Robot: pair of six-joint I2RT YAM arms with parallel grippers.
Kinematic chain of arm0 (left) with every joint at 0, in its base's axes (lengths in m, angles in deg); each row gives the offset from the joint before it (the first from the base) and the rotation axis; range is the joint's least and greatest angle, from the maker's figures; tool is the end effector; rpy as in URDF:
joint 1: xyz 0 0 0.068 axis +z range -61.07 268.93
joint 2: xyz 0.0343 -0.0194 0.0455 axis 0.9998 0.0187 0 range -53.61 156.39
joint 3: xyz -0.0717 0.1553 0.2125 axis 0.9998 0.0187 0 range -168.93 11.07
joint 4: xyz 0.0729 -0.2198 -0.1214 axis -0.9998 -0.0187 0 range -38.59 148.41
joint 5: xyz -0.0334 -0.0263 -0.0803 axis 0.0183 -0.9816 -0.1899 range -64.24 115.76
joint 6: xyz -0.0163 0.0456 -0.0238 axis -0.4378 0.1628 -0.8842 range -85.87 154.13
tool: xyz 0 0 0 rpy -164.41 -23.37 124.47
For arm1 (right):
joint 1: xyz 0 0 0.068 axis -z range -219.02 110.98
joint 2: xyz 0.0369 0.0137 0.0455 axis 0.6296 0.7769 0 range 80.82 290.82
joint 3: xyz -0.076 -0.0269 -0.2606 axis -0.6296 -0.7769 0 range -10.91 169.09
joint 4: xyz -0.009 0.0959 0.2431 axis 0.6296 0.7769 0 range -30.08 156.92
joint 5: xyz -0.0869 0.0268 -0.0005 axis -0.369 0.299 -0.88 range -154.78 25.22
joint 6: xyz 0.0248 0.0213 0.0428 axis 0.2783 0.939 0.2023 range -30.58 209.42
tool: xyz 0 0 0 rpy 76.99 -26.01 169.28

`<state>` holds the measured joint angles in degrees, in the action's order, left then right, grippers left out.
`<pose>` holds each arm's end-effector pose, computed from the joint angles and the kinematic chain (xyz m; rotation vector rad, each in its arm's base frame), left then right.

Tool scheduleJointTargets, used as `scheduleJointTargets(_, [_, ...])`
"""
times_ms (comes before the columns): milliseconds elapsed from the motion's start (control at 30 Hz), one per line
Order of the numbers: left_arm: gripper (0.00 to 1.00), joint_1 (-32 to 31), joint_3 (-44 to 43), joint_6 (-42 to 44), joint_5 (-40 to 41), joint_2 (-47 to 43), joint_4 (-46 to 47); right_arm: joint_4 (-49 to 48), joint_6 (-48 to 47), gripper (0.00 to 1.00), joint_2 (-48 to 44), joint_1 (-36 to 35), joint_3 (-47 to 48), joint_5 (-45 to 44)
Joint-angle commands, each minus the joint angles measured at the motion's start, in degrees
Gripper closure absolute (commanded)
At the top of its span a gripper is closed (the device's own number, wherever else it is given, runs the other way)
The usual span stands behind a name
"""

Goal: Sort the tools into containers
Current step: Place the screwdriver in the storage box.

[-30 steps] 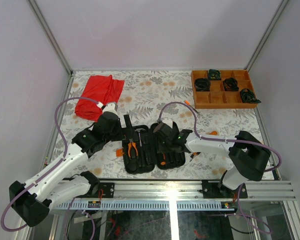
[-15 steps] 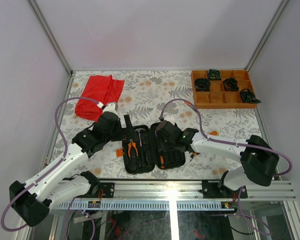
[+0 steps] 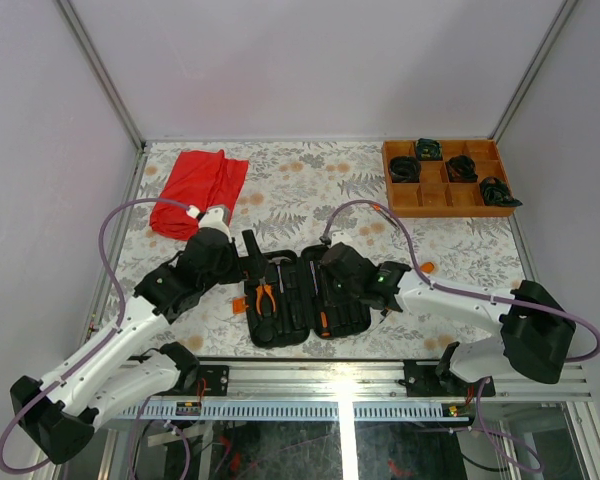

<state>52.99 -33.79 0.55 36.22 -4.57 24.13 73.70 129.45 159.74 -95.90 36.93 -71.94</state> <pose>0.1504 -0.1009 0.2870 -0.0535 2.2676 -0.4534 0.1608 0.2385 0.2204 -0.2960 2.4328 0.6604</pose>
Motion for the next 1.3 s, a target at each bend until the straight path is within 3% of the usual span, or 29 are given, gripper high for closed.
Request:
scheduleJointTargets(0, [0.0, 0.3, 0.5, 1.0, -0.2, 0.4, 2.8, -2.4, -1.8, 0.71, 0.9, -0.1, 0.0, 2.7])
scheduleJointTargets(833, [0.0, 0.3, 0.6, 1.3, -0.9, 1.0, 2.8, 0.1, -1.7, 0.77, 10.1, -0.1, 4.1, 3.1])
scheduleJointTargets(1267, [0.0, 0.3, 0.4, 1.4, -0.8, 1.0, 2.6, 11.4, -2.7, 0.77, 18.4, -0.1, 10.2, 4.0])
